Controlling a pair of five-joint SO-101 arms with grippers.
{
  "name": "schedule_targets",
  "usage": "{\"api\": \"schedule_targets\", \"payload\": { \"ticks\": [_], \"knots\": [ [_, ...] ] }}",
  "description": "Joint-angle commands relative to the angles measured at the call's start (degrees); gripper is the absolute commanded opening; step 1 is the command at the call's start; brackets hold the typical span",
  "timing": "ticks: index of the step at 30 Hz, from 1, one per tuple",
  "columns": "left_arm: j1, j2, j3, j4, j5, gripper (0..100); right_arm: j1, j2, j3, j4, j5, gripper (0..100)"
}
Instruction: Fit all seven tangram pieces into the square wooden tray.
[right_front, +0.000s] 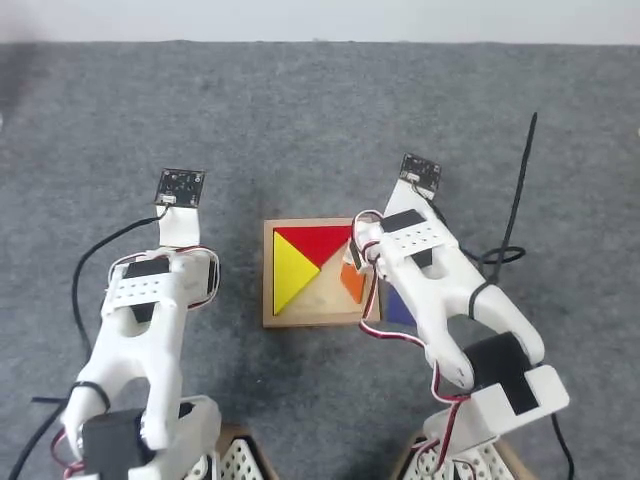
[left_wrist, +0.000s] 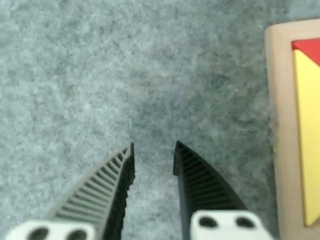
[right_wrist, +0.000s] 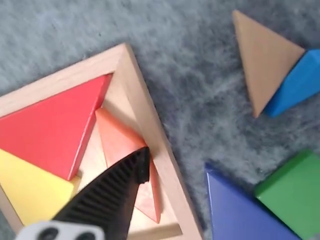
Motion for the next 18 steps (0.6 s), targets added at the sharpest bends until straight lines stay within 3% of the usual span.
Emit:
{"api": "schedule_targets", "payload": {
  "ticks": [1,10,18],
  "knots": [
    [0.3,-0.4,-0.2,-1.1,-0.3,12,-7.5,2.4,0.4,2.3,3.2,68.0],
    [0.3,-0.4,-0.2,-1.1,-0.3,12,-11.6,2.5,-0.3,1.2,3.2,68.0],
    [0.1,-0.4,-0.2,-1.0,-0.3,12,-6.2,2.6,0.1,4.6,3.2,68.0]
  ]
}}
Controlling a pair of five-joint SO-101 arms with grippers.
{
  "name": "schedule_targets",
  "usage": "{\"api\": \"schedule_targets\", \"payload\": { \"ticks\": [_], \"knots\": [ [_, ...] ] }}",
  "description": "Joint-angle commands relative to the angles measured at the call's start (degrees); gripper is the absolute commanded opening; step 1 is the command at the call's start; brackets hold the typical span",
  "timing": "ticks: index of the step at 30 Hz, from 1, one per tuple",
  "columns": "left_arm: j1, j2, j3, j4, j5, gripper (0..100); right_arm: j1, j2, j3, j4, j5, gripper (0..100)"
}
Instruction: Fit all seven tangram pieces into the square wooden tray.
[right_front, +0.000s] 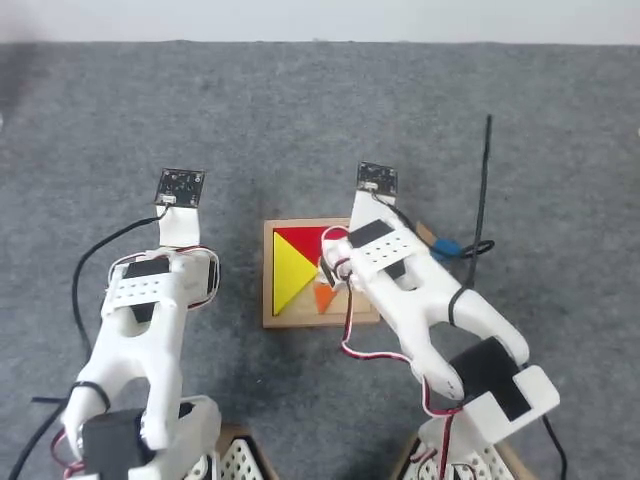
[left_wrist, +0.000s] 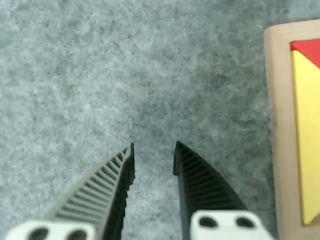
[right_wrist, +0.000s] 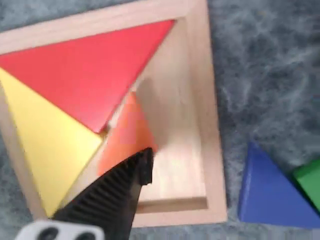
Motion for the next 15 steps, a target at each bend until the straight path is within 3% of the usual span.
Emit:
{"api": "schedule_targets", "payload": {
  "ticks": [1,10,15],
  "knots": [
    [0.1,-0.4,-0.2,-1.0,-0.3,12,2.4,2.8,0.5,3.1,0.8,67.9],
    [0.2,-0.4,-0.2,-1.0,-0.3,12,2.4,3.1,0.3,3.8,1.8,67.9],
    [0.3,-0.4,-0.2,-1.0,-0.3,12,1.3,-4.6,1.0,1.9,-0.3,68.0]
  ]
}}
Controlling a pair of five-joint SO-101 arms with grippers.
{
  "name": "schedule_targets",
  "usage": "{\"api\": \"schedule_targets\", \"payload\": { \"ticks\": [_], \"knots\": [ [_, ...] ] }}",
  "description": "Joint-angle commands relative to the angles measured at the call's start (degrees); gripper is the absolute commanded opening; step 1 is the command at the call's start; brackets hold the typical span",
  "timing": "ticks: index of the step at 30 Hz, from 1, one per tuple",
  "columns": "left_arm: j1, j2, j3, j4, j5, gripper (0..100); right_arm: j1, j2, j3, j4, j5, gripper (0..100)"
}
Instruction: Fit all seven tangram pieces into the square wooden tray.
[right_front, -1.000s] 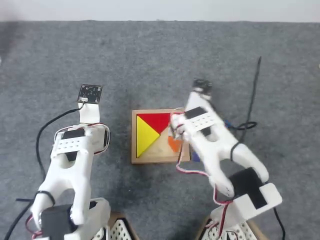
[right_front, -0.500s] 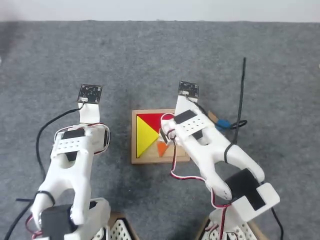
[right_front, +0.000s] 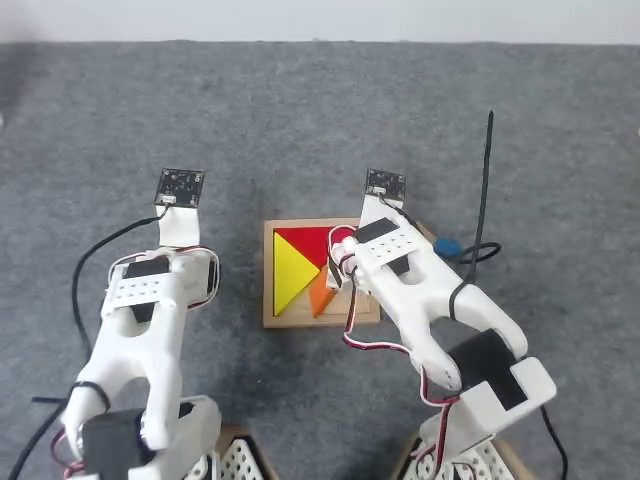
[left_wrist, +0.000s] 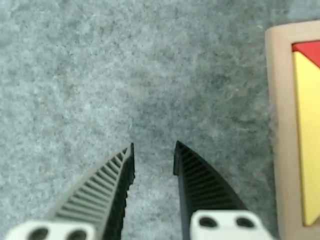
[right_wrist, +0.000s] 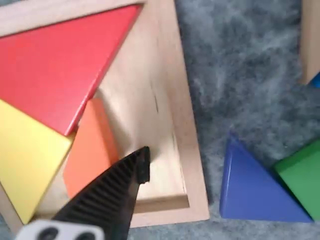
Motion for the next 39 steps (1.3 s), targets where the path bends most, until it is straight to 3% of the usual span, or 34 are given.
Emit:
{"api": "schedule_targets", "payload": {
  "ticks": [1,11,22,27,31,39],
  "knots": [
    [0.3,-0.4,-0.2,-1.0,-0.3,12,-1.5,-7.6,1.5,-1.5,-1.1,68.0],
    [0.3,-0.4,-0.2,-1.0,-0.3,12,-4.0,-16.3,0.5,-2.9,-1.0,68.0],
    [0.3,-0.4,-0.2,-1.0,-0.3,12,-3.7,-11.0,4.2,-4.4,-1.0,68.0],
    [0.0,-0.4,-0.2,-1.1,-0.3,12,3.2,-0.7,4.8,-4.7,1.0,68.0],
    [0.3,-0.4,-0.1,-1.1,-0.3,12,5.2,-2.1,3.3,-1.8,1.0,68.0],
    [0.3,-0.4,-0.1,-1.1,-0.3,12,-4.1,-16.8,2.8,-1.8,1.0,68.1]
  ]
}}
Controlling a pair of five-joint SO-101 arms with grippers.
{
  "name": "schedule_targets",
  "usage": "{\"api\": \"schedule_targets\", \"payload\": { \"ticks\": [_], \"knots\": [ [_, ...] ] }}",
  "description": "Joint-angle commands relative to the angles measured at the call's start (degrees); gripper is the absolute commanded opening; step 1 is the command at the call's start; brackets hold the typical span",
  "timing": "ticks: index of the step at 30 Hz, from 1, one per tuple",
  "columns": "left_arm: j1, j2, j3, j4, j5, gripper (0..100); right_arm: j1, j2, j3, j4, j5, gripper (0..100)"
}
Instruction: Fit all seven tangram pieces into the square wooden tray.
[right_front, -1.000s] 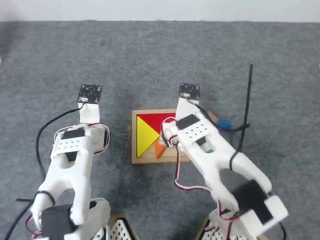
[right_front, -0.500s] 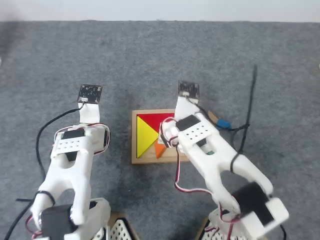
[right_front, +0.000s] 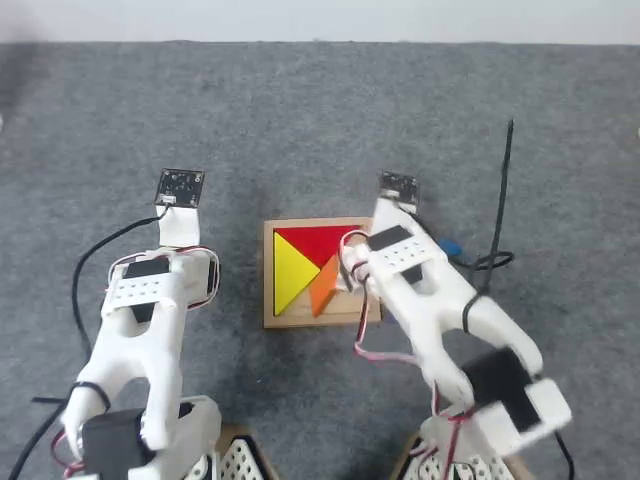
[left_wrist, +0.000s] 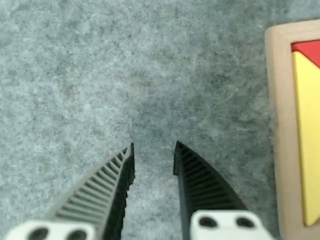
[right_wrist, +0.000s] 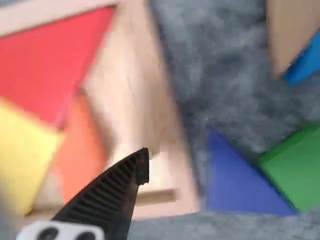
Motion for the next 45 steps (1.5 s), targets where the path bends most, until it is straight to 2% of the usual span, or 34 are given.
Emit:
{"api": "schedule_targets", "payload": {
  "ticks": [1,6,13,16,20,24,28,34,38,45],
  "knots": [
    [0.3,-0.4,-0.1,-1.1,-0.3,12,-6.1,-10.9,-2.1,0.8,0.8,68.1],
    [0.3,-0.4,-0.1,-1.1,-0.3,12,-7.8,-13.0,-3.3,0.8,0.7,68.1],
    [0.3,-0.4,-0.1,-1.1,-0.3,12,-7.2,-7.6,-5.0,0.7,0.8,68.1],
    [0.1,-0.4,-0.1,-1.1,-0.3,12,-4.4,-2.1,-3.5,-0.2,0.8,68.1],
    [0.2,-0.4,-0.1,-1.1,-0.3,12,2.9,7.0,-1.0,-4.3,3.6,68.1],
    [0.3,-0.4,-0.1,-1.1,-0.3,12,5.3,7.3,-2.4,-0.4,4.1,68.1],
    [0.3,-0.4,-0.1,-1.1,-0.3,12,4.4,5.2,-1.2,-1.9,4.0,68.2],
    [0.3,-0.4,-0.1,-1.1,-0.3,12,-2.4,-4.9,-1.1,-2.4,1.0,68.1],
    [0.3,-0.4,-0.1,-1.1,-0.3,12,-6.0,-6.2,-1.6,-3.7,-0.8,68.1],
    [0.3,-0.4,-0.1,-1.1,-0.3,12,-6.0,-5.4,-1.1,-5.1,-0.7,68.1]
  ]
}}
